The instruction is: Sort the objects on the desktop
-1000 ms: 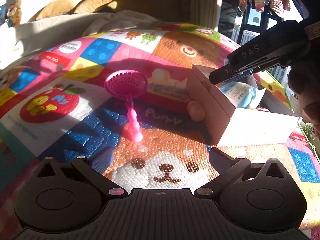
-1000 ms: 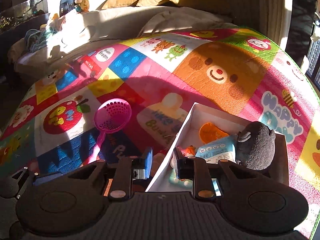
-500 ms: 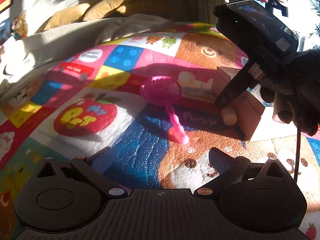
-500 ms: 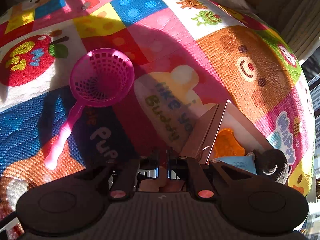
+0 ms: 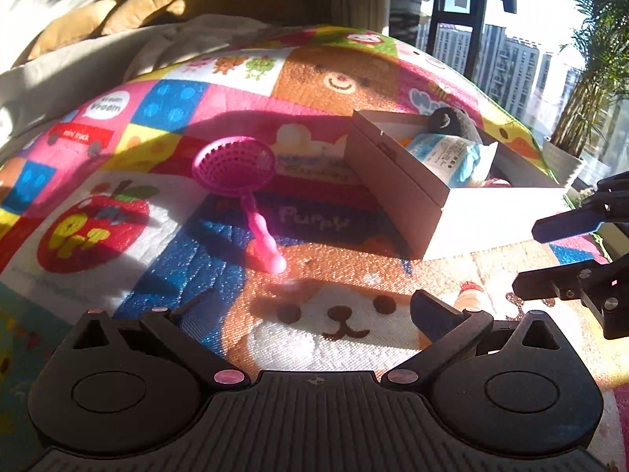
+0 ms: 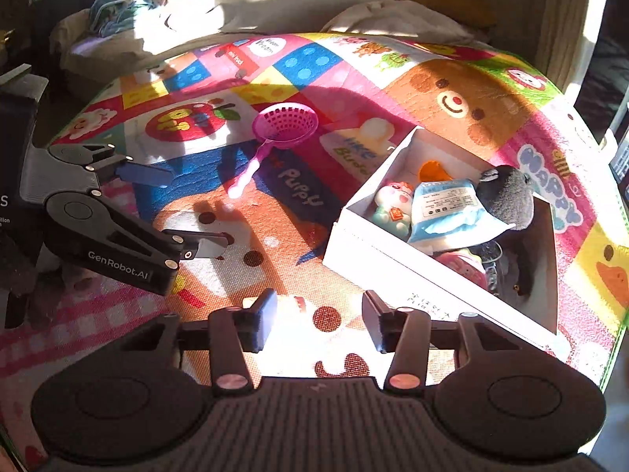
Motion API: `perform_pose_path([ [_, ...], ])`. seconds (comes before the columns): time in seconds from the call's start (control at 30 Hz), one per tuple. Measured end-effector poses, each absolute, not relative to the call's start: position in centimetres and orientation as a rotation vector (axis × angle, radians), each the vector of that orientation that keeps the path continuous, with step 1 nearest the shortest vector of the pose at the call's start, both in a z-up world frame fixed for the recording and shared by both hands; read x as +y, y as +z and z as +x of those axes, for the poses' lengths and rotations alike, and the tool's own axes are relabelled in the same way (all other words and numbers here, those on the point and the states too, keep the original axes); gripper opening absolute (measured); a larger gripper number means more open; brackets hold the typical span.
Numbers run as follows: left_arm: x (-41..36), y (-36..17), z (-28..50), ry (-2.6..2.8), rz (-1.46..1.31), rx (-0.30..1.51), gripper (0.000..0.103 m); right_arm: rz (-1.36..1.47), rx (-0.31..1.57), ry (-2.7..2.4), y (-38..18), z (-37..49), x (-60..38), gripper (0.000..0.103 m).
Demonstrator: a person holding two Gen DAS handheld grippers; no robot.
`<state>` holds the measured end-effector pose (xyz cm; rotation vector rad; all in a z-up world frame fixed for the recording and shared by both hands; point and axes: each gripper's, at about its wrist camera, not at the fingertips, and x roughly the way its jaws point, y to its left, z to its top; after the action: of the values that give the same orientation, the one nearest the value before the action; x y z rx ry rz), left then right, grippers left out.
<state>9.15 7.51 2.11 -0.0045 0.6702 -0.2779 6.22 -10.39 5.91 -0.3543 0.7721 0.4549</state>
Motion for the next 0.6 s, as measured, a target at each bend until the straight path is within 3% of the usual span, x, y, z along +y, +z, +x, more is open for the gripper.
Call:
perform_pose_path([
  [0.1, 5.5, 2.0, 8.7, -0.361, 0.005, 0.683, 0.103, -0.292, 0.735, 0.343, 5.2, 6.4, -13.2, 0.069],
  [0.17, 4.3, 1.9, 8.6, -0.337, 0.047, 0.67, 0.103, -0.194, 0.731, 0.251, 4.5, 6.9, -15.5, 0.087],
  [0.3, 4.8, 2.3, 10.7, -0.139, 0.035, 0.651, 0.103, 0.045, 0.726, 0.183, 2.5, 6.7, -19.6, 0.094],
  [0.43, 6.9, 2.9, 14.3, -0.005, -0.024, 0.643, 0.101, 0.089, 0.69, 0.171, 0.5, 5.6, -20.0, 0.099],
  [0.47, 7.2, 3.0, 15.2, 0.027, -0.018, 0.64, 0.099, 0.082, 0.688, 0.172, 0.2, 5.5, -19.8, 0.1],
  [0.53, 7.7, 2.8, 17.0, 0.06, -0.009, 0.66, 0.076, 0.072, 0.695, 0.178, -0.4, 5.3, -19.4, 0.1],
  [0.6, 8.0, 2.3, 18.3, 0.064, -0.014, 0.684, 0.071, 0.061, 0.691, 0.193, -0.5, 5.2, -19.1, 0.1],
])
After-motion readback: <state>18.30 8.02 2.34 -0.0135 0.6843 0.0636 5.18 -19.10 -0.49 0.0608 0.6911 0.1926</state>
